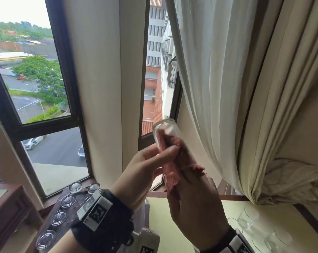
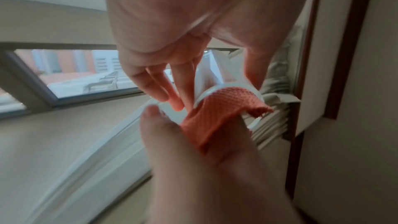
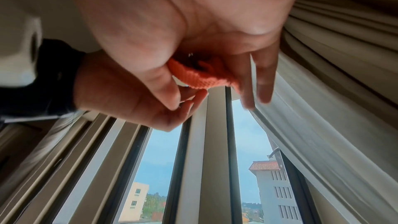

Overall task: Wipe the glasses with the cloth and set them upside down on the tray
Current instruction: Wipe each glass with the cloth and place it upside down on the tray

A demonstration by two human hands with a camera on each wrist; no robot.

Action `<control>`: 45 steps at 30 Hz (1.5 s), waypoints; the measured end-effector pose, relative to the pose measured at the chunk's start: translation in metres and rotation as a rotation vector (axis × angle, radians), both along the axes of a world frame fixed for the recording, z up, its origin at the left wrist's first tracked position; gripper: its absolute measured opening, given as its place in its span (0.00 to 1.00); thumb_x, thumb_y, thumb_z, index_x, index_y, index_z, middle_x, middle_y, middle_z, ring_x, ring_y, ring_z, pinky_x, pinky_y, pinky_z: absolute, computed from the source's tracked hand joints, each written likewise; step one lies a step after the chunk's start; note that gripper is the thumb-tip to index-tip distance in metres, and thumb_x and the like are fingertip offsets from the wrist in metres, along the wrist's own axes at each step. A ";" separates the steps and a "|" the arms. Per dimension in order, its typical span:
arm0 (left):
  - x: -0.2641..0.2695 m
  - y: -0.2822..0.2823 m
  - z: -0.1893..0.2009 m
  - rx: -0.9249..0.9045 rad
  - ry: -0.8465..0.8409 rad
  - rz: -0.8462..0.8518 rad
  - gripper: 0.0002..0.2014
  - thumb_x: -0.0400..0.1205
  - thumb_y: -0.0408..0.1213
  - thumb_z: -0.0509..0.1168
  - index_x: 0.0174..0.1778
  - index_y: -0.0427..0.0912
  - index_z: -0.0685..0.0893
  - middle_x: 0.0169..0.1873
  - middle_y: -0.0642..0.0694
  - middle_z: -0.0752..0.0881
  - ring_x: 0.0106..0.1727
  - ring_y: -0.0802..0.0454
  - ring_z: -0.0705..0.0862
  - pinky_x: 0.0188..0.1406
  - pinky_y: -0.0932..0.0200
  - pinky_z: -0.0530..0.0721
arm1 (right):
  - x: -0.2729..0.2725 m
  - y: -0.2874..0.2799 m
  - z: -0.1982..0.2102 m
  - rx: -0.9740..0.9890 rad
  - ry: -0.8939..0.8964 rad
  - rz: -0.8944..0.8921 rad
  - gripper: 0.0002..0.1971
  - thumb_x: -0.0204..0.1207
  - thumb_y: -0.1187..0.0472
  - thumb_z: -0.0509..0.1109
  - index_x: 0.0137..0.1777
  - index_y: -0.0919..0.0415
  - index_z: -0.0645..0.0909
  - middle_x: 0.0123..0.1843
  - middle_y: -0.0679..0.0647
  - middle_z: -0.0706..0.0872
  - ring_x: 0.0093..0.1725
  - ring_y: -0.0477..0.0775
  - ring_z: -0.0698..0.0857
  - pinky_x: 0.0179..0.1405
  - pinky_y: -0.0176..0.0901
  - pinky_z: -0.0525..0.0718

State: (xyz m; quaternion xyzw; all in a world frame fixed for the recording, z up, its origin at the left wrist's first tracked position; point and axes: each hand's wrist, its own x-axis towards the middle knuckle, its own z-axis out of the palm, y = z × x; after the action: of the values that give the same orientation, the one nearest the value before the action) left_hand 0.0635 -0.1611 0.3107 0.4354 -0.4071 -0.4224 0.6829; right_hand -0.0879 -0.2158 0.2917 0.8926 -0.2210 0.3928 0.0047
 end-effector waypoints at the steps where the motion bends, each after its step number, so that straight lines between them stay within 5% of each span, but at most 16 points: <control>1: -0.002 0.001 0.001 -0.017 -0.048 -0.022 0.12 0.82 0.46 0.74 0.54 0.43 0.95 0.52 0.37 0.94 0.55 0.44 0.93 0.58 0.56 0.88 | 0.000 0.001 0.001 0.028 -0.021 -0.019 0.25 0.75 0.57 0.73 0.73 0.53 0.77 0.55 0.54 0.91 0.41 0.55 0.90 0.44 0.47 0.91; 3: -0.007 0.003 0.001 -0.067 -0.094 -0.076 0.13 0.80 0.46 0.79 0.54 0.42 0.94 0.51 0.39 0.94 0.54 0.44 0.94 0.55 0.56 0.89 | 0.000 0.002 0.003 0.087 -0.023 -0.066 0.22 0.71 0.57 0.76 0.66 0.55 0.81 0.42 0.54 0.91 0.31 0.55 0.88 0.35 0.41 0.89; 6: -0.007 0.003 0.002 -0.119 -0.111 -0.113 0.24 0.75 0.55 0.83 0.55 0.39 0.92 0.49 0.31 0.92 0.52 0.37 0.93 0.53 0.46 0.90 | -0.001 0.003 0.005 0.194 -0.101 0.034 0.18 0.75 0.58 0.73 0.65 0.55 0.85 0.45 0.51 0.92 0.36 0.52 0.91 0.39 0.35 0.88; 10: -0.008 0.003 0.004 -0.133 -0.022 -0.243 0.40 0.76 0.54 0.83 0.63 0.19 0.77 0.49 0.14 0.83 0.43 0.19 0.85 0.45 0.20 0.82 | -0.002 0.017 0.024 1.032 -0.390 0.651 0.21 0.80 0.72 0.72 0.63 0.45 0.86 0.37 0.57 0.90 0.34 0.58 0.91 0.30 0.54 0.91; 13: -0.006 0.001 0.006 -0.155 0.038 -0.285 0.32 0.79 0.49 0.82 0.62 0.23 0.83 0.54 0.27 0.88 0.50 0.33 0.90 0.55 0.40 0.91 | 0.001 0.019 0.026 1.302 -0.412 0.705 0.12 0.79 0.73 0.70 0.54 0.58 0.87 0.31 0.63 0.88 0.29 0.63 0.89 0.26 0.50 0.88; 16: -0.011 -0.002 0.014 -0.044 -0.165 -0.061 0.20 0.82 0.54 0.77 0.51 0.37 0.93 0.43 0.36 0.93 0.38 0.43 0.91 0.31 0.59 0.88 | 0.004 -0.004 0.011 0.685 -0.268 0.277 0.12 0.78 0.75 0.67 0.52 0.58 0.86 0.33 0.57 0.88 0.28 0.54 0.89 0.25 0.48 0.88; 19: -0.023 -0.008 0.013 0.148 -0.380 0.207 0.25 0.71 0.64 0.76 0.49 0.46 0.96 0.38 0.50 0.95 0.39 0.58 0.93 0.35 0.67 0.88 | 0.009 -0.018 -0.006 0.052 0.134 -0.077 0.02 0.68 0.69 0.75 0.36 0.63 0.88 0.27 0.55 0.87 0.21 0.55 0.84 0.20 0.41 0.82; 23: -0.023 -0.016 0.004 0.102 -0.270 0.117 0.24 0.78 0.59 0.79 0.52 0.39 0.95 0.42 0.42 0.95 0.39 0.37 0.91 0.37 0.47 0.93 | 0.013 -0.020 -0.001 0.501 -0.017 0.005 0.13 0.79 0.64 0.61 0.51 0.61 0.89 0.32 0.52 0.90 0.27 0.53 0.89 0.28 0.44 0.87; 26: -0.013 -0.010 0.005 0.019 -0.069 -0.098 0.29 0.82 0.53 0.76 0.61 0.27 0.87 0.49 0.22 0.87 0.41 0.33 0.83 0.33 0.53 0.84 | 0.007 -0.007 0.020 1.153 -0.394 0.535 0.22 0.76 0.75 0.68 0.69 0.59 0.82 0.37 0.60 0.91 0.31 0.69 0.90 0.22 0.50 0.84; 28: -0.011 -0.006 0.010 -0.032 -0.002 -0.198 0.29 0.84 0.49 0.75 0.63 0.23 0.83 0.53 0.22 0.87 0.43 0.36 0.88 0.35 0.47 0.88 | 0.005 -0.001 0.028 1.291 -0.451 0.724 0.24 0.72 0.70 0.71 0.70 0.59 0.81 0.35 0.68 0.88 0.30 0.73 0.87 0.21 0.47 0.83; 30: -0.010 -0.008 0.015 -0.012 -0.061 -0.150 0.25 0.86 0.49 0.73 0.60 0.25 0.86 0.49 0.26 0.89 0.37 0.40 0.89 0.34 0.45 0.91 | 0.008 -0.009 0.019 1.206 -0.425 0.587 0.21 0.75 0.73 0.68 0.67 0.59 0.82 0.36 0.64 0.89 0.30 0.63 0.90 0.20 0.47 0.84; 34: -0.022 -0.013 0.018 0.138 -0.340 0.169 0.23 0.76 0.61 0.76 0.49 0.43 0.97 0.38 0.46 0.95 0.37 0.54 0.91 0.35 0.64 0.86 | 0.010 -0.027 0.001 0.152 0.050 -0.014 0.03 0.70 0.68 0.70 0.37 0.64 0.85 0.25 0.57 0.85 0.20 0.56 0.83 0.17 0.46 0.84; 36: -0.022 -0.015 0.017 0.143 -0.350 0.192 0.24 0.74 0.61 0.76 0.52 0.44 0.97 0.40 0.49 0.96 0.43 0.55 0.94 0.42 0.65 0.90 | 0.013 -0.027 -0.006 0.052 0.111 -0.054 0.04 0.66 0.65 0.73 0.35 0.67 0.86 0.23 0.57 0.85 0.18 0.58 0.83 0.17 0.44 0.83; 39: -0.016 -0.013 0.010 0.045 -0.223 0.001 0.26 0.81 0.57 0.77 0.55 0.34 0.94 0.44 0.36 0.94 0.40 0.33 0.87 0.35 0.50 0.86 | 0.010 -0.022 0.005 0.653 -0.173 0.158 0.15 0.72 0.64 0.67 0.57 0.64 0.87 0.35 0.56 0.91 0.30 0.57 0.90 0.27 0.49 0.89; 42: -0.013 -0.007 0.006 -0.032 0.000 -0.144 0.35 0.80 0.53 0.79 0.61 0.20 0.82 0.50 0.28 0.86 0.45 0.30 0.83 0.44 0.49 0.83 | 0.003 -0.006 0.025 1.326 -0.454 0.806 0.22 0.69 0.71 0.69 0.64 0.65 0.84 0.35 0.65 0.88 0.29 0.71 0.87 0.18 0.45 0.77; 45: -0.019 -0.007 0.006 -0.106 0.043 -0.185 0.40 0.78 0.50 0.81 0.63 0.13 0.76 0.55 0.25 0.83 0.49 0.36 0.88 0.56 0.46 0.88 | 0.002 0.005 0.032 1.701 -0.717 1.436 0.23 0.81 0.56 0.64 0.71 0.71 0.77 0.43 0.65 0.88 0.28 0.62 0.88 0.15 0.42 0.72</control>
State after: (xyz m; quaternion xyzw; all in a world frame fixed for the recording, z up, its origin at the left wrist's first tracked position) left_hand 0.0449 -0.1678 0.3172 0.3501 -0.4526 -0.4706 0.6717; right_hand -0.0862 -0.2111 0.3239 0.3659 0.1537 0.2600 -0.8803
